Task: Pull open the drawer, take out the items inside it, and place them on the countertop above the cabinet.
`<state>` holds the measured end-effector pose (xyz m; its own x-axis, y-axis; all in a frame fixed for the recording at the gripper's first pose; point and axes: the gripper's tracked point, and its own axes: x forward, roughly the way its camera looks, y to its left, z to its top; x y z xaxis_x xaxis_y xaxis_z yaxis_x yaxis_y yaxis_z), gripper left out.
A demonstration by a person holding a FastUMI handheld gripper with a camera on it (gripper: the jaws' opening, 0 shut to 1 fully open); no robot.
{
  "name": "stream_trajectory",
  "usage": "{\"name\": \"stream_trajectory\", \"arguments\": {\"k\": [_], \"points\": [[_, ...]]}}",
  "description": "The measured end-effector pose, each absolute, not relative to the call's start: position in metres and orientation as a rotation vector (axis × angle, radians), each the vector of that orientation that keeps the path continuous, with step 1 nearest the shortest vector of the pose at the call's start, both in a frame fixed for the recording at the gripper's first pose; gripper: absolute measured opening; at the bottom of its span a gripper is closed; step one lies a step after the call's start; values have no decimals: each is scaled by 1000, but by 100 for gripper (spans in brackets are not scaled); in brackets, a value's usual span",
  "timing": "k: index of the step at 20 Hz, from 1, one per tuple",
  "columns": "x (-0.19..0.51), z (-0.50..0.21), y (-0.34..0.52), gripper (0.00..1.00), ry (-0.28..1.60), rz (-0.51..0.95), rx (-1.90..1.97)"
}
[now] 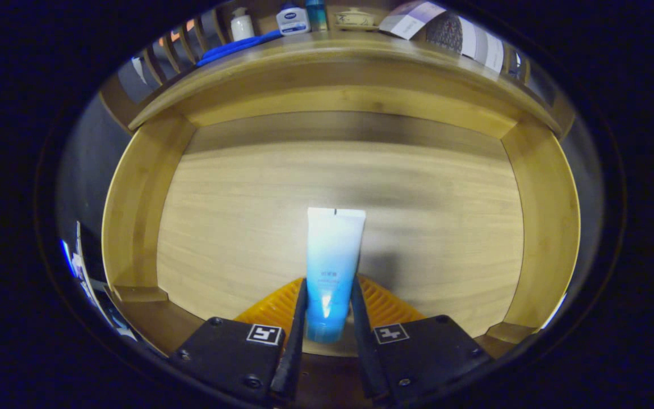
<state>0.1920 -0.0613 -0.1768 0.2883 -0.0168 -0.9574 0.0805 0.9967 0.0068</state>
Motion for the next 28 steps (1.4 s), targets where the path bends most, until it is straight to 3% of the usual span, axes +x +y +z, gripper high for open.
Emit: {"name": "stream_trajectory", "arguments": {"k": [15,28], "points": [[235,-66,-40,44,1049,21,-62],[340,-18,-58,44,835,-103,-141]]}}
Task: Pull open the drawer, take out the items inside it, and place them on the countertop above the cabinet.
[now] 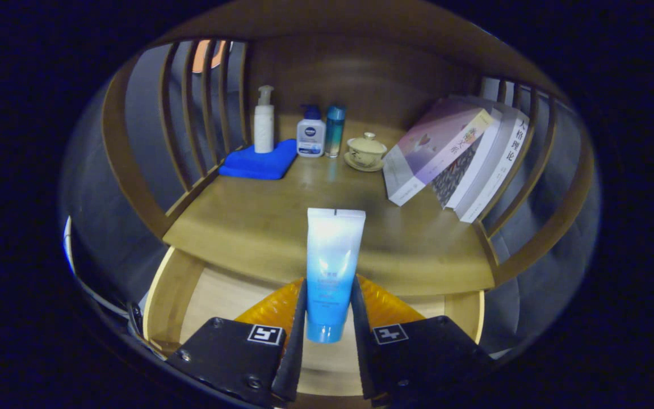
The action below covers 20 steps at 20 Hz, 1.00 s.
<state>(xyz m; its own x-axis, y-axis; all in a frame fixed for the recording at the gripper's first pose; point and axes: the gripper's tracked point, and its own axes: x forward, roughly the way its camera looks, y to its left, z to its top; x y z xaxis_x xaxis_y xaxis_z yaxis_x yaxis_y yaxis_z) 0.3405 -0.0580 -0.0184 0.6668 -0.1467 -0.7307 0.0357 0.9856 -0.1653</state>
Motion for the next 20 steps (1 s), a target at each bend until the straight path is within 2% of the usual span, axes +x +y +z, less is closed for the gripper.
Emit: {"name": "stream_trajectory", "arguments": {"k": [15,20], "points": [[415,-43,-64,45,706,-154,-195],[411,-33,-58,56,664,-162,-182]]}}
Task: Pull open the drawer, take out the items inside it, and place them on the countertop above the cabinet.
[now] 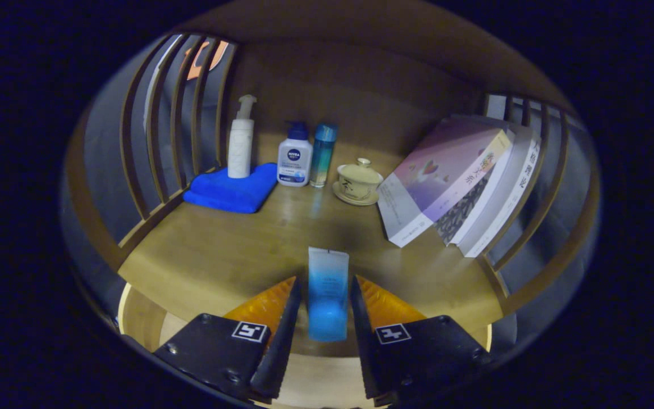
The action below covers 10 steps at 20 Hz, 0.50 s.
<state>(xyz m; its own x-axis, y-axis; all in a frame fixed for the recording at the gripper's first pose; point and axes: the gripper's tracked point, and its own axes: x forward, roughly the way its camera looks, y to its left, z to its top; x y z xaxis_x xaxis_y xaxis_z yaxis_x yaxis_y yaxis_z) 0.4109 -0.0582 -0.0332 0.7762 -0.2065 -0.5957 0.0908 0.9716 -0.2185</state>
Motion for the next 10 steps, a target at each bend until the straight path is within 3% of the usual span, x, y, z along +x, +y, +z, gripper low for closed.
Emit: {"name": "stream_trajectory", "arguments": {"k": [6,10], "points": [[362,1,-43,79,627,-115,-110],[312,18,-27,80,602,-69,-99]]}}
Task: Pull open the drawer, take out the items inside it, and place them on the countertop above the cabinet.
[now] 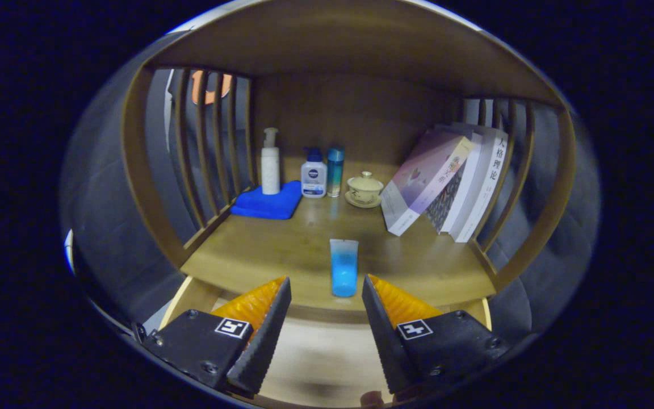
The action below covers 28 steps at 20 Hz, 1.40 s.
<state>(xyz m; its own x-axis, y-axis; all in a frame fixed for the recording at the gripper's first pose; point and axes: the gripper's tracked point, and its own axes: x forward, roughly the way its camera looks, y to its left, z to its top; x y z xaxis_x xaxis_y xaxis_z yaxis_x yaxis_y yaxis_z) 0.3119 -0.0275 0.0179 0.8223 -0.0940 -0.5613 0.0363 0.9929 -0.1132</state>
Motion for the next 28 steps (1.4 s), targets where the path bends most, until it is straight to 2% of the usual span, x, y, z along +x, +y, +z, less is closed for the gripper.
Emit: {"name": "stream_trajectory", "arguments": {"k": [4,9,12,21,28], "points": [[262,28,-12,82,566,-22,-64],[196,31,-15,82,472,-47,-44],[163,28,-16,100,437,-42,-34],[97,-12,4,99,337,19,20],[67,-75,-18,99,296,-60,46]]}}
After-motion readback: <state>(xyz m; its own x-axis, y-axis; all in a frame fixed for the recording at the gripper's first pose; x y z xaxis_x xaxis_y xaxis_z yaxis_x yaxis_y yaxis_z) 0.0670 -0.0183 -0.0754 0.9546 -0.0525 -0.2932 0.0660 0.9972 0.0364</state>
